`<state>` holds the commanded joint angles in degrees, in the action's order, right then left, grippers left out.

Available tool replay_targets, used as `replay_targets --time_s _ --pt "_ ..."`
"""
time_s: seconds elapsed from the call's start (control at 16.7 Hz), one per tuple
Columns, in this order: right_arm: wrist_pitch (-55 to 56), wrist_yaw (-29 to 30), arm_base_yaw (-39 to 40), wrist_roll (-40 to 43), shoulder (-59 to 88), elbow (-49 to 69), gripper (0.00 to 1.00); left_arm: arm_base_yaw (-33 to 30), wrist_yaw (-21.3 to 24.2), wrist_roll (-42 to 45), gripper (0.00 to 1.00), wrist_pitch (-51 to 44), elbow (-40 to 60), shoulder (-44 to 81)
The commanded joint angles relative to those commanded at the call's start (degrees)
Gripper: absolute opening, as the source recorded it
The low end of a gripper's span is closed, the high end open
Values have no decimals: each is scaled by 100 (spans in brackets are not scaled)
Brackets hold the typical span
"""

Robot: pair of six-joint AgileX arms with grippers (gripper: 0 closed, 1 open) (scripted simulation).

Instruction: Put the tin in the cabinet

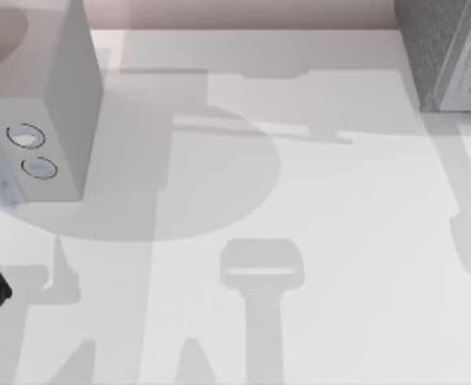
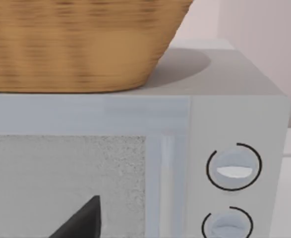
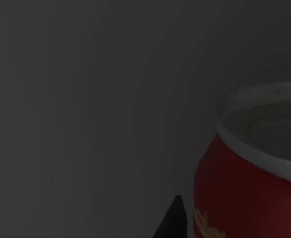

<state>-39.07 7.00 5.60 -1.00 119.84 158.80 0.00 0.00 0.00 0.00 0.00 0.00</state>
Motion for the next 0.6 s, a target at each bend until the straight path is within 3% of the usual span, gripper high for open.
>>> replay_targets --time_s 0.6 --pt "0 0 0 0 0 0 98 0 0 0 100 0 0 0"
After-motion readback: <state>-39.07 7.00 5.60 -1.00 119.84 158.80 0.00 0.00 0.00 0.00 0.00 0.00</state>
